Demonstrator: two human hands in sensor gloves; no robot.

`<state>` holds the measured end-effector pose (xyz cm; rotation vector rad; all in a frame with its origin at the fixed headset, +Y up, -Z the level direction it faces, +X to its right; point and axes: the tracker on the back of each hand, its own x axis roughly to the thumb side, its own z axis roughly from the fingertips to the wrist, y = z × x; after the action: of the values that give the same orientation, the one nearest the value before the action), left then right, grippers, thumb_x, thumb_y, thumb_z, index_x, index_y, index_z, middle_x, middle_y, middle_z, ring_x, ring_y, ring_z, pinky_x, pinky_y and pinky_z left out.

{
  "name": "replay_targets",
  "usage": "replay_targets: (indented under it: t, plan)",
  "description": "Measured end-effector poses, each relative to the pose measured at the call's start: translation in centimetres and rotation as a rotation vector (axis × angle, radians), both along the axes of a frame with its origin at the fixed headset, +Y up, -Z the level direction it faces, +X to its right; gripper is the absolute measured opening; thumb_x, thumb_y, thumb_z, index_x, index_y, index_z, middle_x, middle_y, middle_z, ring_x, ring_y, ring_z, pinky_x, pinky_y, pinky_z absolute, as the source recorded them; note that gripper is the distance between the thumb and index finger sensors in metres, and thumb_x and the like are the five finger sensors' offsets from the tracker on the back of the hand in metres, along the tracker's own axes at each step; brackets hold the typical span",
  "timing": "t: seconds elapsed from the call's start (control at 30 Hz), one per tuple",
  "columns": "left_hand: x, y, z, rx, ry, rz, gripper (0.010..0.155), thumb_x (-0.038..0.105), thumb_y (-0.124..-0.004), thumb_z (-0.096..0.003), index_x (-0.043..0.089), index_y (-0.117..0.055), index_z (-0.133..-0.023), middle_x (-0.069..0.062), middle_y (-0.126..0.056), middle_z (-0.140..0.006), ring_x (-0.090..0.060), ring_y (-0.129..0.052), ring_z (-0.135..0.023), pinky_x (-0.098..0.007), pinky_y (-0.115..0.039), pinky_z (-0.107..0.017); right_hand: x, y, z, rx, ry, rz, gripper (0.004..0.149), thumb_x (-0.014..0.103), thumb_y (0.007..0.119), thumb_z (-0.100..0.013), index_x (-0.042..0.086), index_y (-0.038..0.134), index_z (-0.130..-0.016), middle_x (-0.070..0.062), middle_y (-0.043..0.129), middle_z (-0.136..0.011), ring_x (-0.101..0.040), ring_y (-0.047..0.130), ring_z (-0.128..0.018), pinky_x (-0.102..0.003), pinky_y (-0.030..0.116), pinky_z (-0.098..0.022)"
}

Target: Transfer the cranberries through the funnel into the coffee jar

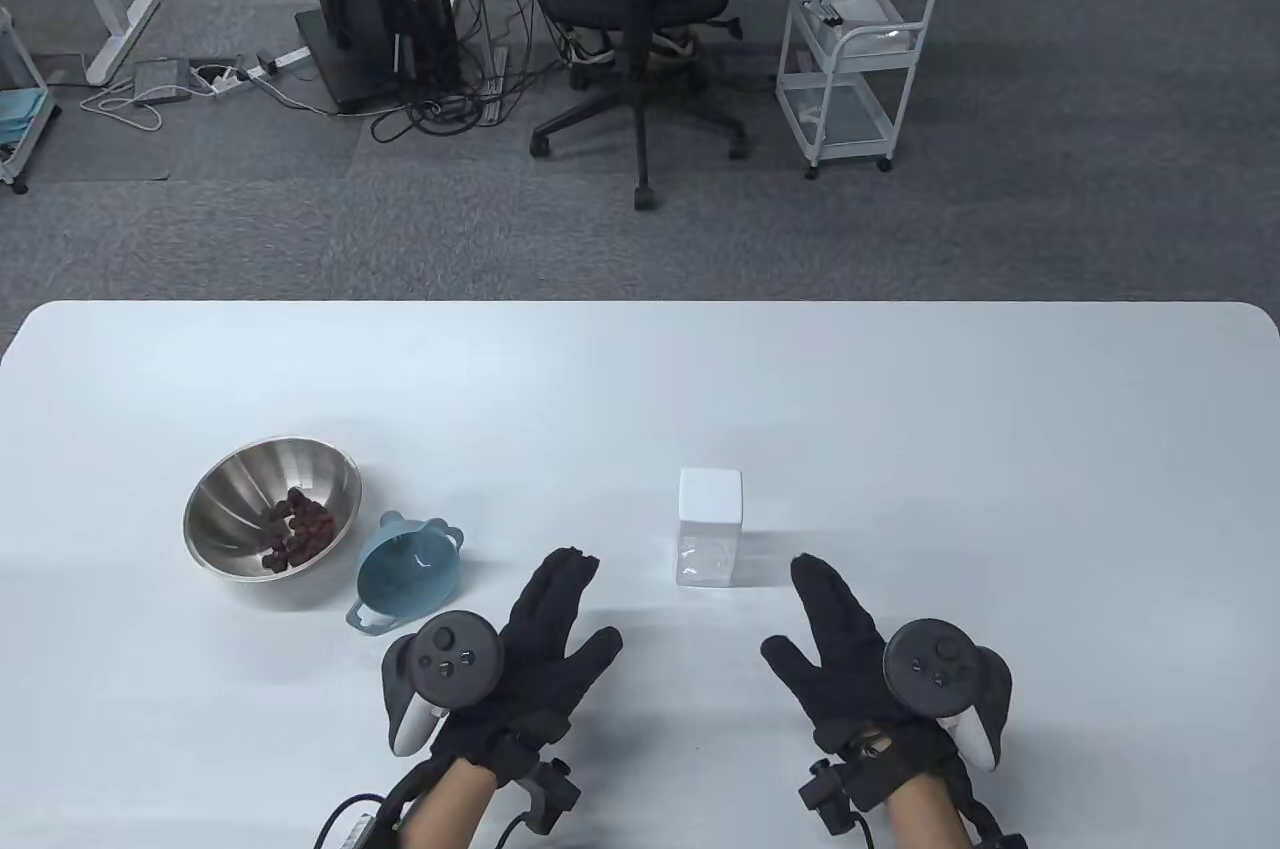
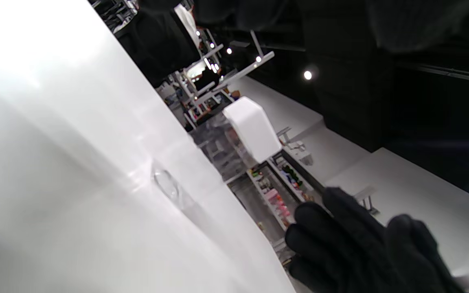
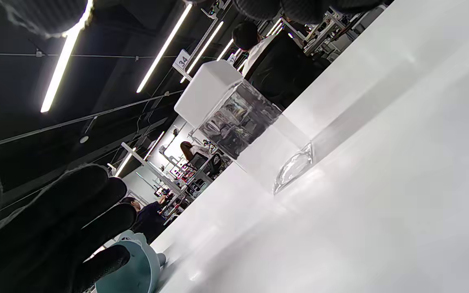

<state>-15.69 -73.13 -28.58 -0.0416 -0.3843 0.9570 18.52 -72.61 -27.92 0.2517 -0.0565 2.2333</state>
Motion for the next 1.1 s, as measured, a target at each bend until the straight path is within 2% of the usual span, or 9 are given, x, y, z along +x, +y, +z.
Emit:
replay_targets:
  t: [0.2,0.4,0.57,0.73,1.0,1.1]
  plan:
    - [0.0,0.0,0.0,0.003,0.001,0.004,0.088,0.071,-0.061,-0.0490,0.018,-0.042,-0.117,-0.016,-0.034,-0.125,-0.052,-0.039,-0.115,-0.069,-0.043,-0.078,0.1,-0.6,-0.5,-0.030,-0.003,0.000,0.087,0.064,0.072,-0.044,0.014,0.039,-0.108,-0.021,0.044,-0.116,-0.050,0.052,-0.101,-0.060,0.054,-0.069]
    - [-0.1,0.0,0.0,0.005,0.000,0.012,0.088,0.071,-0.061,-0.0492,0.018,-0.042,-0.117,-0.015,-0.033,-0.125,-0.052,-0.039,-0.115,-0.069,-0.043,-0.078,0.3,-0.5,-2.4,-0.055,-0.042,0.024,0.092,0.064,0.076,-0.043,0.013,0.037,-0.108,-0.020,0.044,-0.116,-0.050,0.054,-0.100,-0.058,0.057,-0.068]
    - [-0.1,0.0,0.0,0.005,0.002,0.016,0.088,0.071,-0.061,-0.0492,0.018,-0.042,-0.117,-0.016,-0.034,-0.125,-0.051,-0.039,-0.115,-0.069,-0.043,-0.078,-0.4,0.2,-5.0,-0.077,-0.053,0.124,0.101,0.066,0.081,-0.040,0.011,0.031,-0.108,-0.020,0.037,-0.116,-0.050,0.049,-0.101,-0.057,0.055,-0.068]
    - [-0.2,0.1,0.1,0.011,0.006,0.016,0.088,0.071,-0.061,-0.0492,0.018,-0.042,-0.117,-0.016,-0.034,-0.125,-0.051,-0.039,-0.115,-0.069,-0.043,-0.078,-1.3,0.1,-8.1,-0.125,-0.026,0.149,0.106,0.066,0.085,-0.037,0.011,0.028,-0.108,-0.020,0.033,-0.117,-0.050,0.045,-0.102,-0.060,0.050,-0.070]
    - [-0.3,0.1,0.0,0.007,0.011,0.017,0.088,0.071,-0.061,-0.0492,0.018,-0.042,-0.117,-0.015,-0.035,-0.125,-0.051,-0.040,-0.115,-0.069,-0.043,-0.078,-2.9,-2.4,-12.6,-0.226,0.079,0.095,0.112,0.062,0.092,-0.033,0.012,0.026,-0.108,-0.018,0.030,-0.118,-0.049,0.040,-0.104,-0.064,0.040,-0.073]
    - [-0.3,0.1,0.0,0.006,0.011,0.017,0.088,0.071,-0.061,-0.0492,0.018,-0.042,-0.117,-0.015,-0.034,-0.125,-0.051,-0.039,-0.115,-0.069,-0.043,-0.078,-3.2,-3.5,-13.7,-0.256,0.120,0.012,0.113,0.059,0.096,-0.030,0.013,0.028,-0.108,-0.017,0.028,-0.117,-0.049,0.037,-0.104,-0.064,0.037,-0.073]
